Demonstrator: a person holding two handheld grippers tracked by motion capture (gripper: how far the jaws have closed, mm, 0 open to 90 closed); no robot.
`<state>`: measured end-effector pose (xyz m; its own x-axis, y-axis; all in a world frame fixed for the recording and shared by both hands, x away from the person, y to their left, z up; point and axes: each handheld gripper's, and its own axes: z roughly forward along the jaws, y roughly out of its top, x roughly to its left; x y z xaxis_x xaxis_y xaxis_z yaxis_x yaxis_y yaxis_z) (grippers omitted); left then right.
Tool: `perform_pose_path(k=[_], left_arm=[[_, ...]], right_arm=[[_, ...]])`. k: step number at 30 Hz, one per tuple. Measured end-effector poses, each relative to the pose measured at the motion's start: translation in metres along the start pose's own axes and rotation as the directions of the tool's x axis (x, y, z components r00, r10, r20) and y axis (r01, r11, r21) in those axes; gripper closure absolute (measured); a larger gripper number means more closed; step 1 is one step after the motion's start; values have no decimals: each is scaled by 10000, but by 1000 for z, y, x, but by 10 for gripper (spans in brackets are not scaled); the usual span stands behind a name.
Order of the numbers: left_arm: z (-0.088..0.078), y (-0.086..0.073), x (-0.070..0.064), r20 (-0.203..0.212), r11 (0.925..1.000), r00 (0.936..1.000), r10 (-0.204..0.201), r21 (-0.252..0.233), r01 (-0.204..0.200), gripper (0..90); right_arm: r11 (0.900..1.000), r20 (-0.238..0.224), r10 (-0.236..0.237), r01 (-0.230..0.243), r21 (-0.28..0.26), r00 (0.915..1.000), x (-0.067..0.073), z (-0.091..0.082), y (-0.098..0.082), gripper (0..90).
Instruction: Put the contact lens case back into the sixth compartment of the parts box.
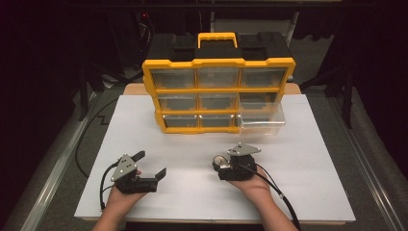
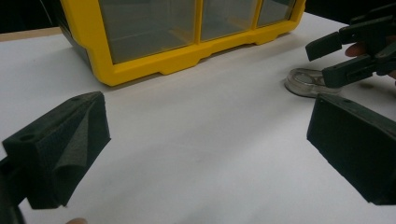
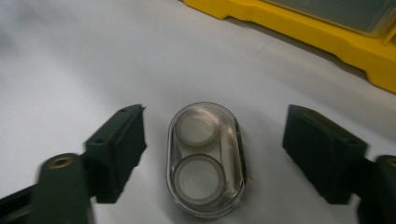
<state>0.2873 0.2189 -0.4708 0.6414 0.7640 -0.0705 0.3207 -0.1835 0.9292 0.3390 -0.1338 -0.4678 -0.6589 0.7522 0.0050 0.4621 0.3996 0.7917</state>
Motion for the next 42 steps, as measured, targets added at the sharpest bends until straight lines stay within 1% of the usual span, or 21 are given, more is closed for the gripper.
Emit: perform_pose_path(k=[2, 4, 7, 8, 13, 14, 17, 21, 23, 25, 28, 35, 42], left_arm=[[0, 0, 0, 37, 10000, 10000, -30, -62, 30, 5], [-1, 0, 0, 56, 9999, 10000, -45, -103, 46, 5], [-1, 0, 0, 61, 9998, 9999, -96, -146, 97, 5], [-2, 0, 0, 68, 9998, 9999, -124, -164, 125, 5], [-2, 1, 0, 62, 9997, 9999, -114, -196, 115, 5], [-2, 1, 0, 58, 9997, 9999, -109, -197, 110, 5], [-2, 1, 1, 45, 9997, 9999, -127, -200, 128, 5], [-2, 0, 1, 24, 9997, 9999, -135, -192, 135, 5], [-2, 0, 1, 8, 9997, 9999, -131, -192, 132, 5], [-2, 0, 2, 1, 9998, 9999, -133, -171, 133, 5], [-2, 0, 2, -28, 9996, 9998, -184, -196, 183, 6], [-2, 0, 1, -54, 9998, 9999, -130, -168, 129, 7], [-2, 0, 1, -47, 9996, 9998, -182, -193, 181, 7]], right_arm=[[10000, 29, 30, -31, 13, 10000, 1, 0, 0, 307], [9999, 37, -81, 81, 84, 10000, 2, 1, -1, 334], [9995, 79, 47, -50, 328, 10000, 3, 2, -2, 369], [9993, 26, -17, 16, 375, 10000, 2, 2, -2, 381], [9973, -113, -132, 140, 725, 9998, 3, 5, -4, 412], [9967, -69, -94, 99, 807, 9999, 4, 5, -4, 419], [9955, -66, -261, 266, 915, 9996, 4, 7, -5, 435], [9944, 3, -331, 329, 1008, 9995, 5, 9, -6, 439], [9943, 29, -447, 442, 973, 9990, 5, 10, -5, 438], [9942, 66, -463, 454, 971, 9989, 5, 10, -5, 443], [9940, 70, -572, 563, 943, 9983, 6, 11, -6, 462], [9939, 58, -643, 635, 899, 9979, 7, 11, -6, 495], [9941, 100, -613, 602, 898, 9981, 8, 10, -6, 500]])
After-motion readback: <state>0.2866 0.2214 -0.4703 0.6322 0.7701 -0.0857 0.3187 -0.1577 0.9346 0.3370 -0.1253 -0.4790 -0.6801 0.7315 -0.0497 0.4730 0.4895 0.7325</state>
